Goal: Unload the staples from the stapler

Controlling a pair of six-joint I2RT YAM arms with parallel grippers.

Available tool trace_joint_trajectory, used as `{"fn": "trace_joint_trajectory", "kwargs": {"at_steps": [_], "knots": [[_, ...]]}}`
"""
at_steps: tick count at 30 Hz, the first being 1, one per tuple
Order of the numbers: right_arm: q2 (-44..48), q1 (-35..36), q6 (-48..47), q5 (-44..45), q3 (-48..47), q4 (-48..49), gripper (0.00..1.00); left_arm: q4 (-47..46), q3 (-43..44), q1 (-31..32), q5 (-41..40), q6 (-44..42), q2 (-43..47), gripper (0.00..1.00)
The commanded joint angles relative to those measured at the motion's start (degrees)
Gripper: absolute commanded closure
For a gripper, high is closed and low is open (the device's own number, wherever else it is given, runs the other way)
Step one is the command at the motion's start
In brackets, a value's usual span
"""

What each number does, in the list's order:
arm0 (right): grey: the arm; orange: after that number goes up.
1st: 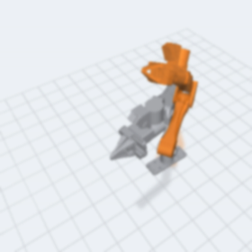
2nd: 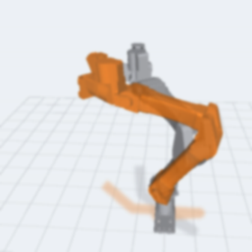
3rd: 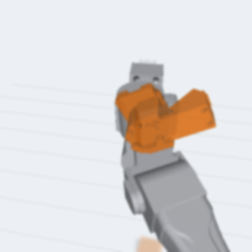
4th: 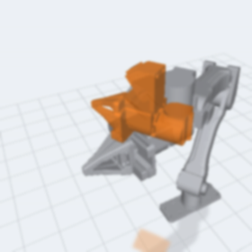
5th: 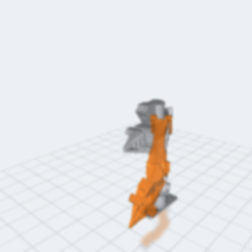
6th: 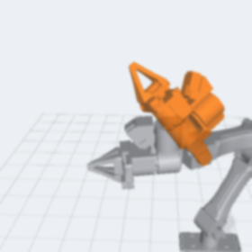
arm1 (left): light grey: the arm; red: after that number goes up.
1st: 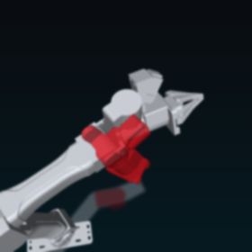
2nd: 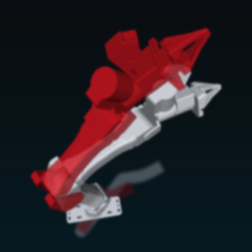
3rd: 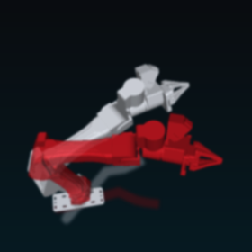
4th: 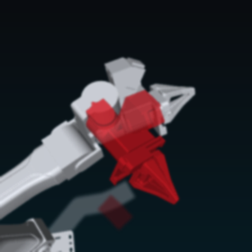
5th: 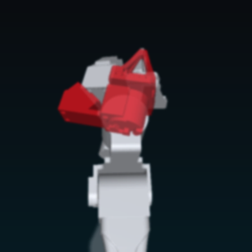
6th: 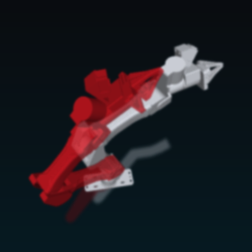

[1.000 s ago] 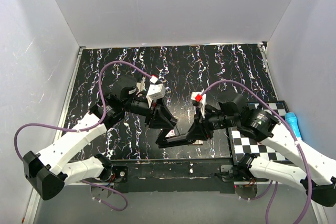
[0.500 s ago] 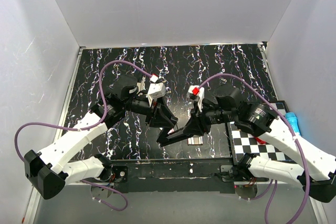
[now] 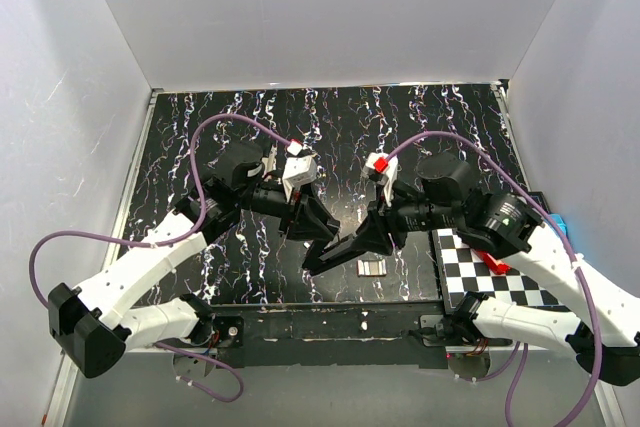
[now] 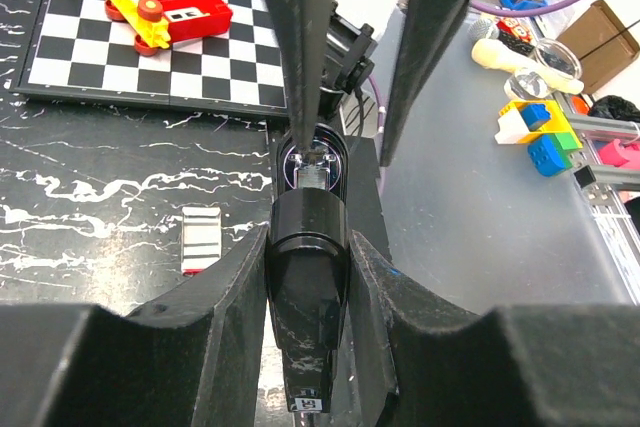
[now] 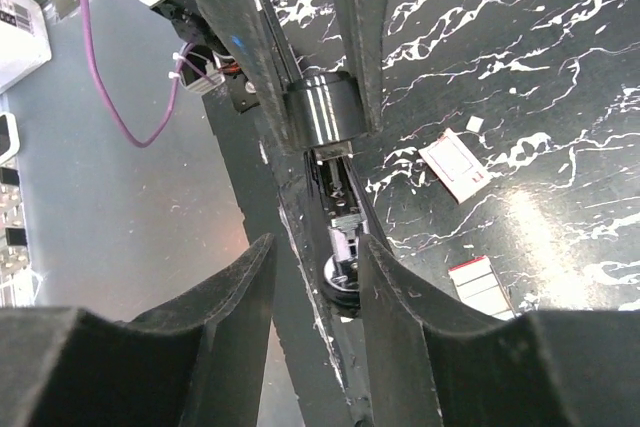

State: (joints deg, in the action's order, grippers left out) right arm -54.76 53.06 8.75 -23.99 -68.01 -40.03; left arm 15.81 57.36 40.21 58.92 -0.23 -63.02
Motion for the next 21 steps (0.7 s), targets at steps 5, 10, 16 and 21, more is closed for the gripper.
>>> {"fn": "trace_joint_trajectory", "kwargs": {"at_steps": [5,10,16,21], "knots": [[-0.1,0.5,-1.6,10.0,-6.8,-2.2,0.54,-2.4,2.3,-0.5,-2.0,-0.2,0.2,1.0],[-2.4,0.5,-0.2,12.9,-7.1,-1.0,0.91,-3.1,2.0,-0.5,-3.8,-0.2,0.5,1.0],[-6.5,0.6,2.8,14.3,-8.2,0.6,0.99,-3.6,1.7,-0.5,-5.6,1.4,1.1,1.0],[-9.0,0.7,5.1,16.1,-8.5,2.0,0.99,-5.0,0.8,-0.5,-8.6,2.2,2.2,1.0]]}}
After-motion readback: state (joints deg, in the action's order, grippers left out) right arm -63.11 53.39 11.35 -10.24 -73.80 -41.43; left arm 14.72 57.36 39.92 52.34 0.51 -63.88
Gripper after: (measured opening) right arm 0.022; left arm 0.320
